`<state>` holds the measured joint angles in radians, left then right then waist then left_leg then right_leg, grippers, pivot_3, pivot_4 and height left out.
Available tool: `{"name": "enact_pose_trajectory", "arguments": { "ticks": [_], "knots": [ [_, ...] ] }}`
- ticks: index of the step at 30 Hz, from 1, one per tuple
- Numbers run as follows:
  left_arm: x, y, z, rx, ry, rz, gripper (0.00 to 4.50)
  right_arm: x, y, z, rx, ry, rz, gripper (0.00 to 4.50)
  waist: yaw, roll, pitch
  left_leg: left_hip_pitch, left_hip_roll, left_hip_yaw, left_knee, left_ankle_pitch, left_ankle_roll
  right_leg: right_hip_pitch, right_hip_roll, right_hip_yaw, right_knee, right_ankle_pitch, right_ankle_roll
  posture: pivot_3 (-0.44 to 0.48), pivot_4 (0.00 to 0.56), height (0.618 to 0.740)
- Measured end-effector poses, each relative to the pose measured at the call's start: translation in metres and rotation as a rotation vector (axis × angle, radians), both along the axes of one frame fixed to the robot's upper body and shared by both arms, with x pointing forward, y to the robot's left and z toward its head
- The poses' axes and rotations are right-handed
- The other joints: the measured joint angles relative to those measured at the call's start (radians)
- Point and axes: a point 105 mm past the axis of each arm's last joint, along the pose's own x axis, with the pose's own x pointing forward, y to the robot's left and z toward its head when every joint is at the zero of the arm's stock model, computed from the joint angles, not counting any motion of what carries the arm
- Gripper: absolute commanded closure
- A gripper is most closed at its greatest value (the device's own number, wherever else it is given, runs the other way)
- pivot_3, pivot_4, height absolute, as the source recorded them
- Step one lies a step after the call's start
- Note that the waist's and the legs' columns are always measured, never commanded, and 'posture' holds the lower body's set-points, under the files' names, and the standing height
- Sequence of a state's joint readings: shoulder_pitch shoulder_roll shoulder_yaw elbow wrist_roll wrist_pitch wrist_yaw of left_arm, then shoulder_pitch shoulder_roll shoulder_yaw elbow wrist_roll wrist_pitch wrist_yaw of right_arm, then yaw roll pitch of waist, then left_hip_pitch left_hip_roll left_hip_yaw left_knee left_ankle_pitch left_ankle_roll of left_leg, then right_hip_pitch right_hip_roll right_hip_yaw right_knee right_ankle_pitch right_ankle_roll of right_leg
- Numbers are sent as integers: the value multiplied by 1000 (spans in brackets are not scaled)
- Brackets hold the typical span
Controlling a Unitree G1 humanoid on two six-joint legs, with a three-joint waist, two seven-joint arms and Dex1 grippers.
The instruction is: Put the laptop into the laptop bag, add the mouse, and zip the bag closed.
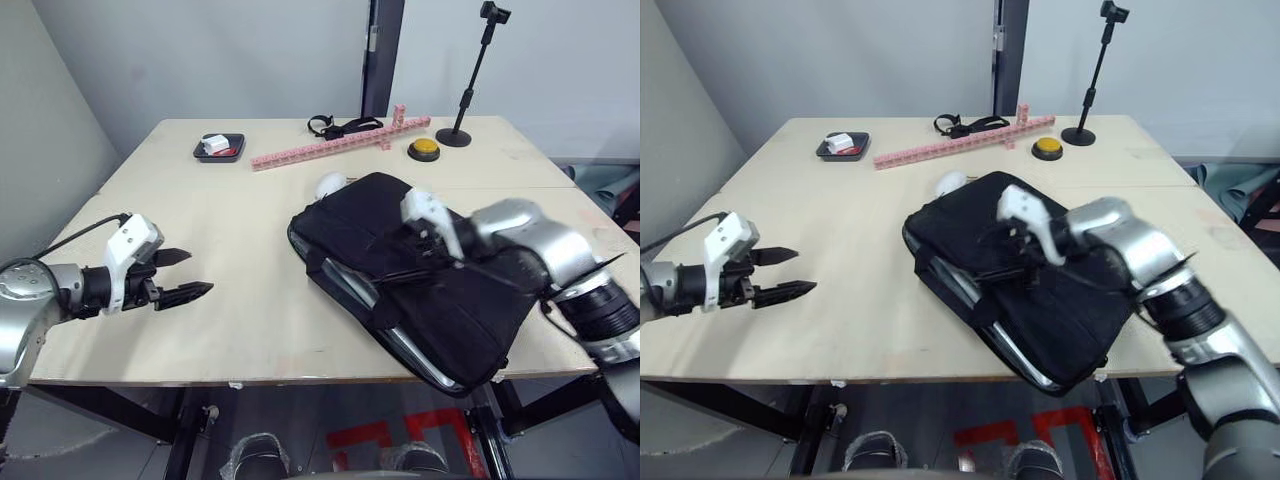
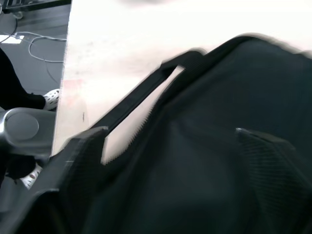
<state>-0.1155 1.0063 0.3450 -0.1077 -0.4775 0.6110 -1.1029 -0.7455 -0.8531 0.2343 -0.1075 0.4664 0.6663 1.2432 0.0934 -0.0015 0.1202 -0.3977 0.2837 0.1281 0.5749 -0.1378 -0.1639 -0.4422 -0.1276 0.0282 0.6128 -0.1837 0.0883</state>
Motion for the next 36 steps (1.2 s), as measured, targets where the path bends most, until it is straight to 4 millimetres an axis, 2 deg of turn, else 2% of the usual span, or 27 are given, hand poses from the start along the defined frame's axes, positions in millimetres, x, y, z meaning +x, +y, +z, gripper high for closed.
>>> {"name": "enact_pose_trajectory", "arguments": {
  "ticks": [3,8,11,15,19,25,29,32,36],
  "knots": [
    [3,11,12,16,-27,8,0,-4,-30,15,-49,5,-28,20,2,0,0,0,0,0,0,2,4,0,0,-1,0,-1,-2,0,150,740],
    [4,34,38,36,-57,52,0,4,-95,46,-142,-64,-242,20,2,0,0,0,0,0,1,2,4,0,0,0,1,-1,-3,0,150,740],
    [0,55,57,52,-70,93,0,2,-134,59,-208,-107,-361,20,1,0,0,0,0,0,1,2,5,1,0,0,1,-2,-5,0,150,740],
    [1,68,64,15,-88,123,0,0,-153,51,-254,-89,-388,20,-4,0,0,0,0,0,3,1,6,1,0,0,3,-5,-10,0,150,740],
    [1,74,61,15,-82,130,0,2,-170,46,-293,-93,-427,20,-2,0,0,0,0,0,4,1,7,1,0,0,4,-5,-15,0,150,740],
    [4,71,65,11,-88,106,0,2,-174,44,-301,-94,-426,20,0,-1,0,0,0,0,5,1,9,1,0,-1,3,-5,-24,0,150,740],
    [4,72,64,7,-83,106,0,11,-163,38,-261,-134,-401,20,-5,-1,0,-1,0,0,5,1,9,1,0,-1,4,-5,-24,0,150,740],
    [4,71,64,1,-78,108,0,17,-141,42,-157,-186,-347,20,-4,-1,0,0,0,0,6,1,9,1,0,0,5,-5,-24,0,150,740],
    [5,69,60,2,-62,102,0,13,-91,65,65,-282,-216,20,-1,-1,0,0,0,0,5,1,9,1,0,-1,6,-5,-24,0,150,740]
  ]
}}
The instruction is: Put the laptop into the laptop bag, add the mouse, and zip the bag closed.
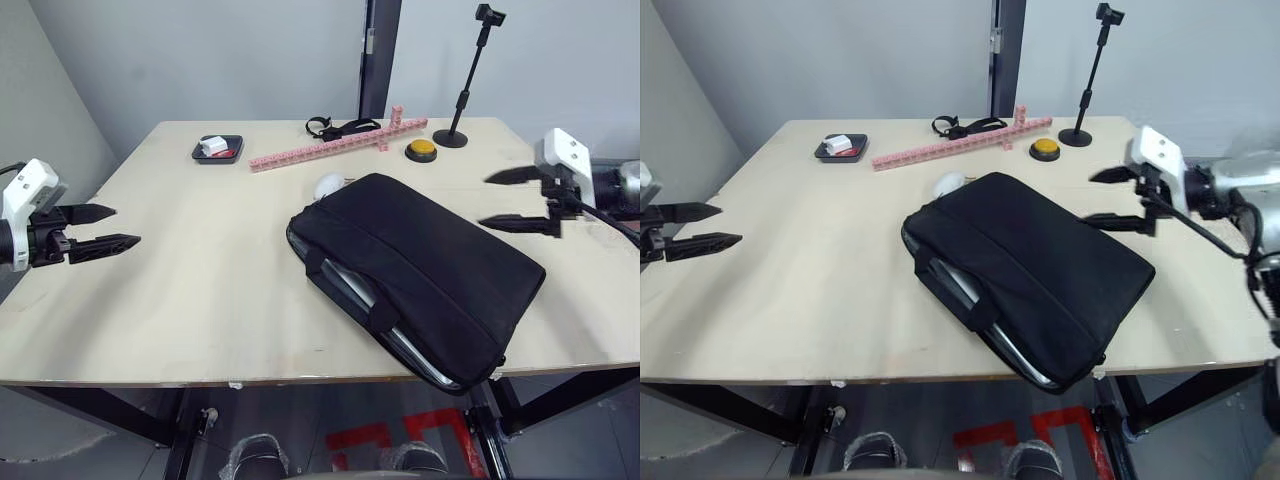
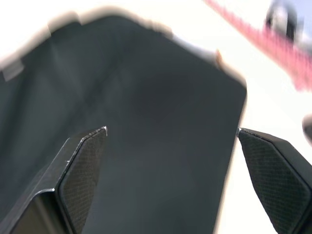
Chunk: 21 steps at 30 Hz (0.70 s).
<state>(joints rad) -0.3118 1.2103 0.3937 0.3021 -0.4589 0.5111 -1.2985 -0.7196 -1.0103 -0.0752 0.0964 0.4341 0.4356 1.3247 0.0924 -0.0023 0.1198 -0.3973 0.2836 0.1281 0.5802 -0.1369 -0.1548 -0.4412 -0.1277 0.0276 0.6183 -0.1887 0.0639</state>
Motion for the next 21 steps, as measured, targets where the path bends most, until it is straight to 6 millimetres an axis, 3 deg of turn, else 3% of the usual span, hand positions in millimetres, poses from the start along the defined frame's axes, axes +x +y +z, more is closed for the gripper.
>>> {"name": "enact_pose_trajectory", "arguments": {
  "ticks": [5,8,14,21],
  "knots": [
    [1,-3,-7,-13,28,-7,0,-29,62,32,253,-78,230,20,6,0,0,0,0,0,0,0,0,0,0,0,0,0,0,0,150,740],
    [3,-9,-10,-38,42,-22,0,-45,82,41,340,-49,312,20,12,0,0,1,0,-1,0,0,-1,2,0,0,0,0,-1,0,150,740],
    [16,-43,-16,-230,79,-74,0,-48,86,38,347,-21,290,20,15,0,0,5,0,-1,0,-4,-7,4,0,0,1,0,-2,0,150,740],
    [54,-102,-35,-406,99,-125,0,-49,82,26,303,6,270,20,13,0,-1,7,-1,0,0,-3,-7,7,0,0,1,0,-2,0,150,740]
  ]
}}
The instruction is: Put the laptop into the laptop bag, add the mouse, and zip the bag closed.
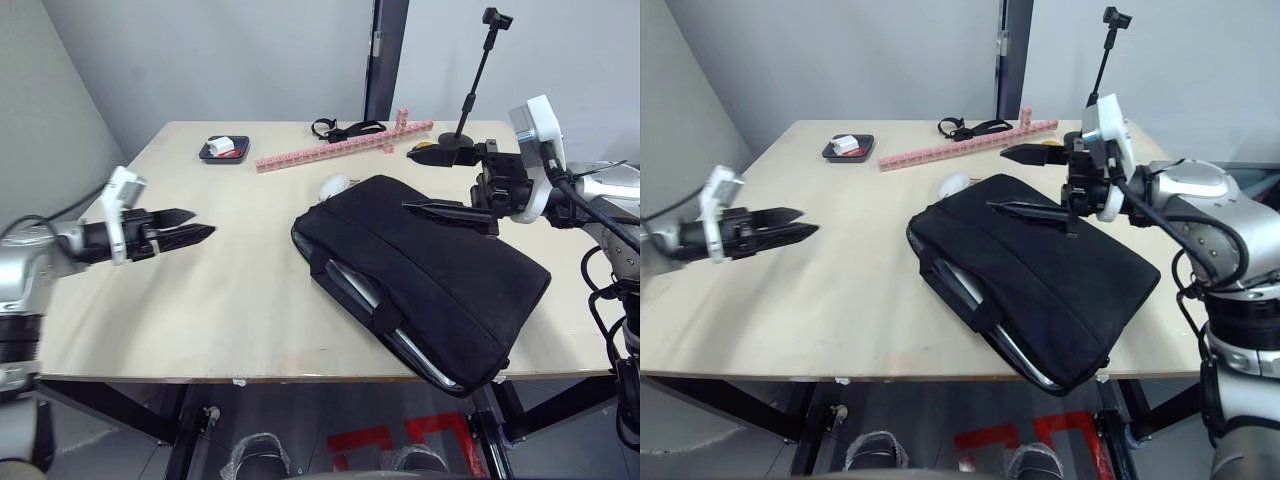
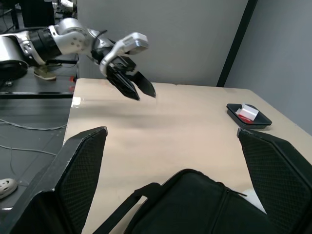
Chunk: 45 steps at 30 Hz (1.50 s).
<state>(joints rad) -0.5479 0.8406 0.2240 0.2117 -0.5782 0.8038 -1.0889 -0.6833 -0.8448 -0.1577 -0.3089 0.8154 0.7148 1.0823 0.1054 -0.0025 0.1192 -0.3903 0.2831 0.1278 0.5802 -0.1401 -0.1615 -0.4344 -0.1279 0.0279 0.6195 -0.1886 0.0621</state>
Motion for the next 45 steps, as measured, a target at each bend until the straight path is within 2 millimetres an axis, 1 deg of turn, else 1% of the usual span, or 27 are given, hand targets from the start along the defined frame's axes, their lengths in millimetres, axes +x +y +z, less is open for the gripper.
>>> {"name": "enact_pose_trajectory", "arguments": {
  "ticks": [2,3,6,9,14,18,21,23,26,29,32,38,39,40,41,42,43,45],
  "knots": [
    [10,-17,-8,-41,17,-11,0,-2,0,-2,-14,1,-2,20,1,0,0,0,0,0,0,1,1,0,0,0,0,0,0,0,150,740],
    [16,-25,-13,-55,29,-16,0,-2,-1,-5,-20,5,-8,20,0,0,0,0,0,0,0,3,4,0,0,0,0,0,0,0,150,740],
    [30,-41,-20,-94,48,-22,0,1,-4,-10,-39,11,-43,20,-1,0,0,-1,0,0,-1,3,5,0,0,0,-1,0,0,0,150,740],
    [43,-57,-31,-115,70,-29,0,-2,-2,-13,-55,1,-50,20,1,0,0,-1,0,0,-1,3,5,0,0,0,-1,0,0,0,150,740],
    [64,-77,-56,-125,110,-14,0,-6,-3,-17,-90,-9,-68,20,6,-1,0,-1,0,0,0,4,5,1,0,0,-2,1,1,0,150,740],
    [76,-90,-64,-139,124,-6,0,-6,-5,-21,-105,-3,-94,20,10,-1,0,-1,-1,0,-1,4,5,1,0,0,-3,1,2,0,150,740],
    [82,-102,-68,-140,129,-14,0,-6,-6,-22,-120,-4,-103,20,16,-1,0,-1,-1,0,-1,4,5,1,0,0,-4,1,2,0,150,740],
    [83,-109,-74,-142,145,-19,0,-8,-5,-22,-126,-11,-102,20,15,-1,0,-1,-1,0,-1,3,5,1,0,0,-4,1,2,0,150,740],
    [83,-113,-83,-131,168,-19,0,-8,-5,-22,-130,-13,-104,20,16,-1,0,-2,-1,0,-1,3,5,1,0,0,-4,1,2,0,150,740],
    [84,-114,-87,-134,176,-9,0,-8,-6,-21,-134,-16,-110,20,18,-1,0,-2,-1,0,-1,3,5,1,0,0,-4,1,2,0,150,740],
    [85,-115,-88,-122,169,-6,825,-8,-6,-22,-136,-14,-114,0,19,-1,0,-1,-1,0,-1,3,5,1,0,0,-4,1,2,0,150,740],
    [87,-114,-85,-136,151,0,2954,-8,-8,-25,-141,-3,-121,0,20,-1,0,-1,-1,0,-1,3,5,1,0,0,-5,1,2,0,150,740],
    [87,-113,-84,-139,148,3,3392,-8,-8,-25,-141,-2,-121,0,20,-1,0,-2,-1,0,-1,3,5,1,0,0,-5,1,2,0,150,740],
    [87,-113,-84,-138,147,3,3668,-8,-8,-25,-141,-2,-121,0,20,-1,0,-2,-1,0,-2,3,5,1,0,0,-6,1,2,0,150,740],
    [87,-113,-84,-137,147,2,4078,-8,-8,-25,-141,-1,-120,0,20,-1,0,-2,-1,0,-2,3,5,1,-1,0,-6,1,2,0,150,740],
    [87,-113,-84,-138,147,0,4338,-8,-8,-25,-141,-1,-120,0,21,-1,0,-2,-1,0,-2,3,5,1,-1,0,-6,1,2,0,150,740],
    [87,-114,-84,-139,147,-2,4428,-8,-8,-25,-141,-1,-118,0,21,-1,0,-2,-1,0,-2,3,5,1,-1,0,-6,1,2,0,150,740],
    [87,-113,-84,-139,147,-1,4428,-8,-7,-26,-141,2,-115,0,21,-1,0,-2,-1,0,-3,3,5,1,-1,0,-7,1,2,0,150,740]
  ]
}}
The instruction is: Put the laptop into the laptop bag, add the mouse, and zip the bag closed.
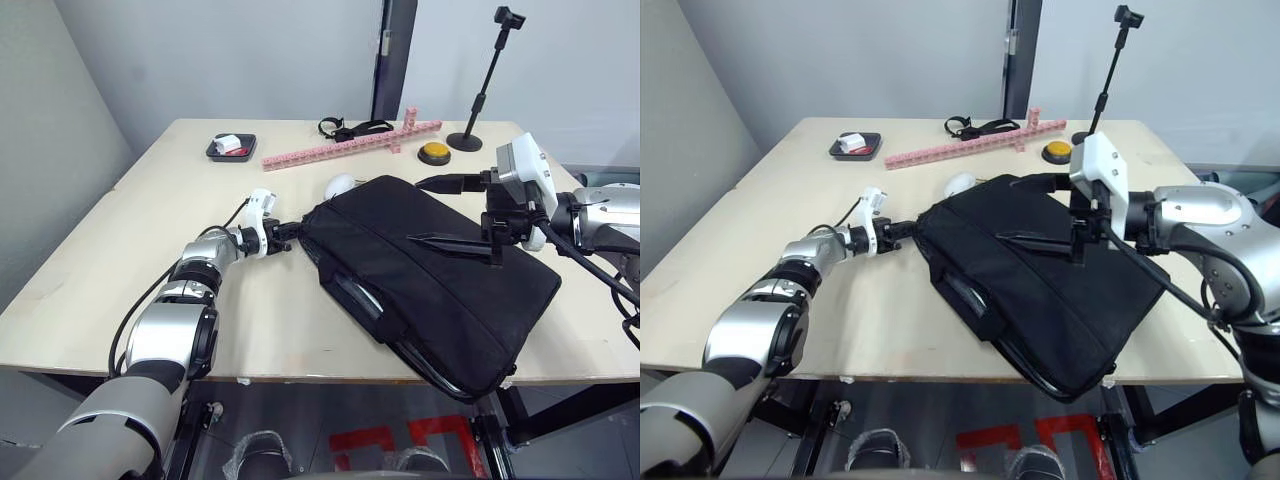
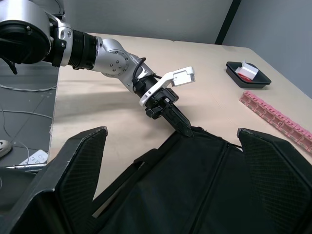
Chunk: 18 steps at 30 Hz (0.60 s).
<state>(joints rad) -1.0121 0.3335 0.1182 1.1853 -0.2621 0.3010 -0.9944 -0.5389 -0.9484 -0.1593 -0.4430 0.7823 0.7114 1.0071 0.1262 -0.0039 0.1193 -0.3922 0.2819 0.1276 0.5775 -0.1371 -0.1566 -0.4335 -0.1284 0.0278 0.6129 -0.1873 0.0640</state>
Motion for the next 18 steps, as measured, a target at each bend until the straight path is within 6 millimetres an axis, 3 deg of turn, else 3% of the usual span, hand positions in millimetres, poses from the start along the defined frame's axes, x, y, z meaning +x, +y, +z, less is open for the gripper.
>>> {"name": "enact_pose_trajectory", "arguments": {
  "ticks": [6,12,18],
  "knots": [
    [-1,8,-2,-11,-28,29,4428,7,-5,-10,-3,82,-49,0,-7,0,0,0,0,0,0,0,-1,0,0,0,0,0,0,0,150,740],
    [-9,45,-7,-42,-70,143,4428,31,-62,-62,-33,363,-336,0,-26,0,0,-2,0,0,-2,-3,-6,0,0,0,-1,0,0,0,150,740],
    [-20,63,-7,-43,-88,220,4428,11,-88,-97,-58,568,-389,0,-20,0,0,-5,0,0,-2,-3,-5,-1,0,-1,-5,0,0,0,150,740]
  ]
}}
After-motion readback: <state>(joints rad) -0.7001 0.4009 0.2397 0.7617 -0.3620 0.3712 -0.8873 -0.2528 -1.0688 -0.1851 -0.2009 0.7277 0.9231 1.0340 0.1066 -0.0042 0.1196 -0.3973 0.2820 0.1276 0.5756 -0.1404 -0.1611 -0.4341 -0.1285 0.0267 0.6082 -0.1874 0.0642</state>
